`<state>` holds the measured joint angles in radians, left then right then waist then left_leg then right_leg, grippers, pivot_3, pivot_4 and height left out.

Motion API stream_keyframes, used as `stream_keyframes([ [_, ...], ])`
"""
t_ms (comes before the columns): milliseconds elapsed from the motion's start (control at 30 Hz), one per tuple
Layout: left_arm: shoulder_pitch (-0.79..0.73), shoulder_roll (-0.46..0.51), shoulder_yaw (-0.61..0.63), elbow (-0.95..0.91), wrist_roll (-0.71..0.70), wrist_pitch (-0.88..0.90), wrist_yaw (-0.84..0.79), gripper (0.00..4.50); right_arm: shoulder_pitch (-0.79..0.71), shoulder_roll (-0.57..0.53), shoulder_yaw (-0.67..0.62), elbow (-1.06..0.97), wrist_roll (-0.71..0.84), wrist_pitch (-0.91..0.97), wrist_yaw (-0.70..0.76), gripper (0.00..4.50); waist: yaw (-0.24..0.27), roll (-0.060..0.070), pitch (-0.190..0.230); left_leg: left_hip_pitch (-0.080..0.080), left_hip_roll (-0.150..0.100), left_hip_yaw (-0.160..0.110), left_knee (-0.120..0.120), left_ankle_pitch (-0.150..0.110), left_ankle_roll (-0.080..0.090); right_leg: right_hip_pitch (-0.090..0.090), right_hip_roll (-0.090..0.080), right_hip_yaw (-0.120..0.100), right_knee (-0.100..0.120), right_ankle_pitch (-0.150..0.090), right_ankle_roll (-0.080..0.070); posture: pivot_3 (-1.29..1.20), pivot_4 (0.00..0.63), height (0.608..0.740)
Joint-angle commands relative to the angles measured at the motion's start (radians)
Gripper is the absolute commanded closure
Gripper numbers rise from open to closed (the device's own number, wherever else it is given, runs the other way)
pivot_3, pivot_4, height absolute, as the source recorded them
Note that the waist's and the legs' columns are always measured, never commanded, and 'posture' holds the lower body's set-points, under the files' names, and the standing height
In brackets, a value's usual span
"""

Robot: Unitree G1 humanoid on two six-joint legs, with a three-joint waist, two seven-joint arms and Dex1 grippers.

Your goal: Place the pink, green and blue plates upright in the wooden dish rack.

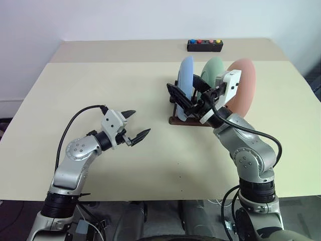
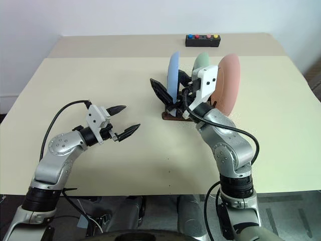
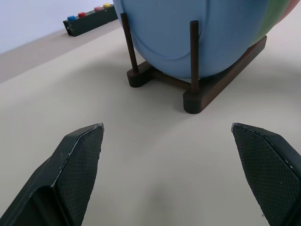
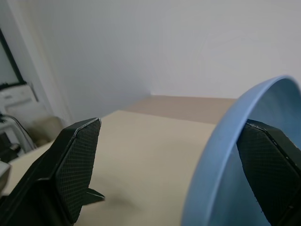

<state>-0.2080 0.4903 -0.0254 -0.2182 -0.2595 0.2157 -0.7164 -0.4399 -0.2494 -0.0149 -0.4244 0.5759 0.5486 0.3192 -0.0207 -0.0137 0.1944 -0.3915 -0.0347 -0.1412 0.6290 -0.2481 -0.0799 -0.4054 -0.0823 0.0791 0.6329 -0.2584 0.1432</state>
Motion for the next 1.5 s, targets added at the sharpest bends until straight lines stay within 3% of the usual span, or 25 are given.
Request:
stream_keyframes([
  [33,-0.013,-0.001,-0.003,-0.027,-0.002,-0.011,-0.003,0.0,-0.015,-0.025,0.004,-0.012,-0.067,-0.058,0.008,0.01,0.0,0.0,0.0,0.0,0.0,0.0,0.0,0.0,0.0,0.0,0.0,0.0,0.0,0.0,0.0,0.0,0.15,0.74],
  [400,-0.01,-0.009,-0.007,-0.033,-0.009,-0.007,-0.013,0.0,-0.047,-0.185,0.05,-0.039,-0.236,-0.179,0.147,0.01,0.0,0.0,0.0,0.0,0.0,0.0,0.0,0.0,0.0,0.0,0.0,0.0,0.0,0.0,0.0,0.0,0.15,0.74],
  [600,-0.004,-0.018,-0.009,-0.04,-0.008,-0.006,-0.01,0.0,-0.078,-0.296,-0.046,-0.086,-0.237,-0.24,0.222,0.01,0.003,0.0,0.0,0.0,0.0,0.0,0.0,0.0,0.0,0.0,0.0,0.0,-0.001,0.0,0.0,0.0,0.15,0.74],
  [800,0.014,-0.029,-0.015,-0.047,-0.005,-0.009,-0.003,0.0,0.01,-0.429,-0.328,-0.133,-0.043,-0.178,0.311,0.01,0.009,0.0,0.0,0.0,0.0,0.0,0.0,0.0,0.001,0.002,0.0,0.0,-0.002,0.0,0.0,0.0,0.15,0.74],
  [967,0.012,-0.04,-0.031,-0.039,0.002,-0.01,0.004,0.0,0.222,-0.525,-0.605,-0.09,0.044,-0.124,0.382,0.01,0.009,0.0,0.0,0.0,0.0,0.0,0.001,-0.001,0.001,0.003,0.0,0.0,-0.003,0.0,0.0,0.0,0.15,0.74],
  [1133,-0.009,-0.063,-0.052,0.007,0.018,-0.029,0.007,0.0,0.513,-0.512,-0.822,0.02,0.053,-0.145,0.5,0.01,0.01,0.0,0.0,0.001,0.0,0.001,0.001,-0.001,0.001,0.004,0.0,0.0,-0.003,0.0,0.0,0.0,0.15,0.74],
  [1267,-0.029,-0.082,-0.064,0.05,0.036,-0.048,0.008,0.0,0.683,-0.483,-0.801,0.07,-0.009,-0.215,0.562,0.01,0.003,0.001,-0.001,0.003,0.0,0.002,0.002,-0.001,0.002,0.006,0.0,0.0,-0.003,-0.001,0.001,0.0,0.15,0.74],
  [1500,-0.03,-0.028,-0.035,0.19,0.106,-0.16,0.016,0.0,0.681,-0.426,-0.655,0.267,-0.139,-0.392,0.543,0.01,0.002,0.002,-0.001,0.005,0.0,0.003,0.002,-0.001,0.002,0.008,0.0,0.001,-0.003,-0.002,-0.001,0.0,0.15,0.74],
])
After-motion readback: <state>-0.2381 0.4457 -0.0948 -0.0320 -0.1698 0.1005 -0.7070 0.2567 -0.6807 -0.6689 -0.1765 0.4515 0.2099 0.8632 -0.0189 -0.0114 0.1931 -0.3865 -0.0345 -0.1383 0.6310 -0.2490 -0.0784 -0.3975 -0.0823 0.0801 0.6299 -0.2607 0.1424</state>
